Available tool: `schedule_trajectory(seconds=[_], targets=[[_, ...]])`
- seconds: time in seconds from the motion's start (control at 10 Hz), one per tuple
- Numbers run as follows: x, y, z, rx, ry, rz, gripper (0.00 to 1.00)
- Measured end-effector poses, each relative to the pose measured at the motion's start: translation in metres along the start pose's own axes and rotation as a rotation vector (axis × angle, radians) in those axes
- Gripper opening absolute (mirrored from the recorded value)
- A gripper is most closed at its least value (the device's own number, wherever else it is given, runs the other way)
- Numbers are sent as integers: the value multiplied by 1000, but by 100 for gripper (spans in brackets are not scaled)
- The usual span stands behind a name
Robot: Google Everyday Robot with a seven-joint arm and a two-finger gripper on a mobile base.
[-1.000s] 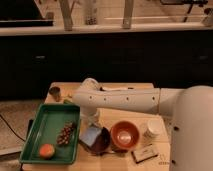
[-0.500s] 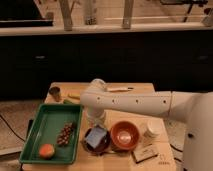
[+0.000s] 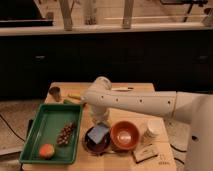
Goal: Wipe purple bowl with sponge
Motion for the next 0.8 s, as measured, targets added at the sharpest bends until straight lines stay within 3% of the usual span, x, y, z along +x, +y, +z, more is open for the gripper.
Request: schedule_trajectory(seconds=[0.3, 0.6, 0.8], targets=[[4, -23, 1, 12, 5, -41, 2], [-6, -42, 2, 10, -7, -106, 2], [-20, -42, 4, 7, -20, -135, 2]])
